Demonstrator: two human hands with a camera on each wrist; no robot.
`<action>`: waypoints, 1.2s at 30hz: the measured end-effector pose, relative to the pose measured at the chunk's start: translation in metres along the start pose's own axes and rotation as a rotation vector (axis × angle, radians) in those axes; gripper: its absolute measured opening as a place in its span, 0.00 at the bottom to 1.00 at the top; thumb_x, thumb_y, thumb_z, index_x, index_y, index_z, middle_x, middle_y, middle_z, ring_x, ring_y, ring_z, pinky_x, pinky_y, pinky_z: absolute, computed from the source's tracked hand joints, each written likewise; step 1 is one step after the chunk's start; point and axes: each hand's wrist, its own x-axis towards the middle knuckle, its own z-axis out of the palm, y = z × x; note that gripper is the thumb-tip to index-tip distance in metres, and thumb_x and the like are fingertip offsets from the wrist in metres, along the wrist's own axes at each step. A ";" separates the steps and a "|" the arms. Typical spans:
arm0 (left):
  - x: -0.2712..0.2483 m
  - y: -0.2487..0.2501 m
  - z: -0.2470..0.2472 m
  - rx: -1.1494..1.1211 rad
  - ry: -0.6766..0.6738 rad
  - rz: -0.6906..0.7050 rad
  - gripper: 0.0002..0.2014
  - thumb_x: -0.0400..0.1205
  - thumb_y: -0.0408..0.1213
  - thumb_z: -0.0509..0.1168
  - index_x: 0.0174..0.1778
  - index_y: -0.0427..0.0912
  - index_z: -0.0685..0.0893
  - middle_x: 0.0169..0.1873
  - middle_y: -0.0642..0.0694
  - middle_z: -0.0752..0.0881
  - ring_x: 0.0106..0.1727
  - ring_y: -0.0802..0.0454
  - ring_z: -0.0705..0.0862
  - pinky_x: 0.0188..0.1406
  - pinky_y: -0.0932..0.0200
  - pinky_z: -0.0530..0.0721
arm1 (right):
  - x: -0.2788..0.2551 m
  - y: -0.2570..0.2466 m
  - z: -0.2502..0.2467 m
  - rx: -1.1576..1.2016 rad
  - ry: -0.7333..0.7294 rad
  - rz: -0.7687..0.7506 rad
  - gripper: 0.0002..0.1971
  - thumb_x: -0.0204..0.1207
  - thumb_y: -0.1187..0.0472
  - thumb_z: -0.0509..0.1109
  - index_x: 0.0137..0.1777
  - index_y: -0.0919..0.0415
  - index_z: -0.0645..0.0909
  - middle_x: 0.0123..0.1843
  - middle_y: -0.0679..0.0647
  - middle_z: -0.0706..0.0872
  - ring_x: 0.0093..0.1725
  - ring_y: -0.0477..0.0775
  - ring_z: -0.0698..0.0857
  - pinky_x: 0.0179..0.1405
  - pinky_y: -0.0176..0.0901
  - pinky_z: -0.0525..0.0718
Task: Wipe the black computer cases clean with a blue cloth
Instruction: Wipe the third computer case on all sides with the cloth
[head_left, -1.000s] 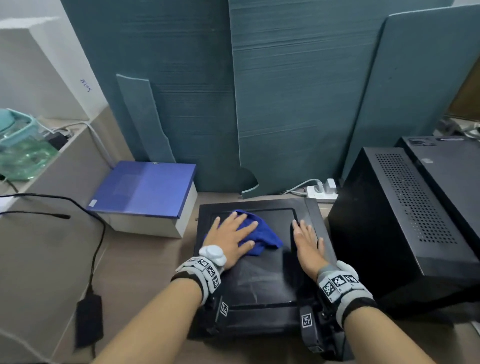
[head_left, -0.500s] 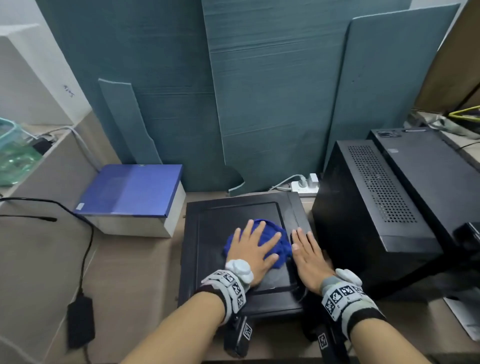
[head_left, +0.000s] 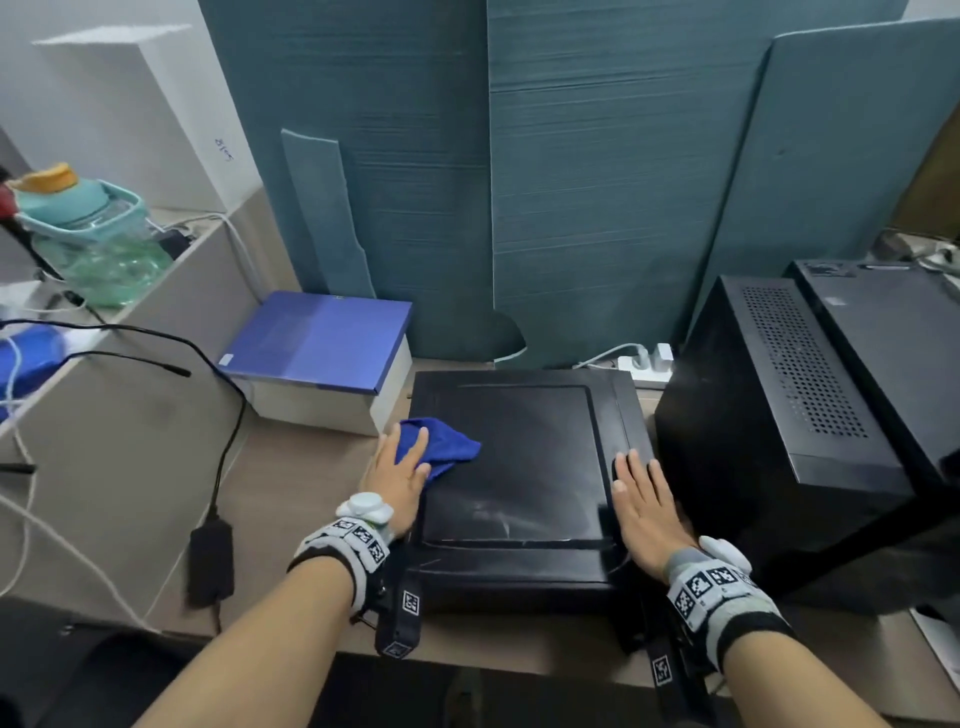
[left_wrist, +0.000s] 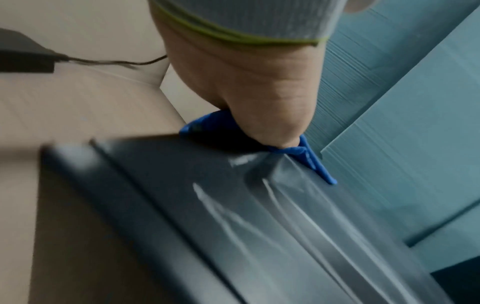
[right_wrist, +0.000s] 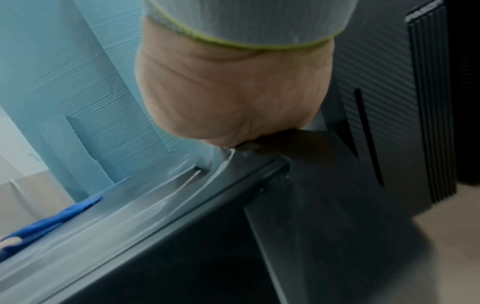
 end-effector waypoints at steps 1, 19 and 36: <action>-0.005 0.005 0.005 -0.019 0.016 -0.014 0.33 0.85 0.59 0.39 0.88 0.57 0.56 0.89 0.44 0.47 0.89 0.37 0.46 0.87 0.48 0.51 | -0.001 0.001 0.001 0.015 -0.003 -0.003 0.28 0.92 0.48 0.36 0.90 0.49 0.37 0.89 0.41 0.30 0.85 0.44 0.25 0.83 0.42 0.27; -0.092 0.046 0.019 0.289 0.122 0.229 0.27 0.87 0.52 0.47 0.84 0.60 0.67 0.80 0.46 0.73 0.81 0.39 0.70 0.72 0.44 0.78 | -0.045 0.008 0.019 0.007 -0.003 -0.021 0.28 0.91 0.44 0.34 0.90 0.43 0.40 0.88 0.34 0.33 0.86 0.38 0.30 0.85 0.47 0.36; -0.100 0.064 0.021 0.217 0.109 0.342 0.38 0.64 0.41 0.84 0.70 0.64 0.78 0.45 0.52 0.75 0.39 0.46 0.77 0.30 0.52 0.73 | -0.040 0.017 0.028 -0.044 -0.025 -0.071 0.30 0.90 0.45 0.34 0.89 0.51 0.34 0.88 0.42 0.27 0.85 0.46 0.23 0.87 0.49 0.31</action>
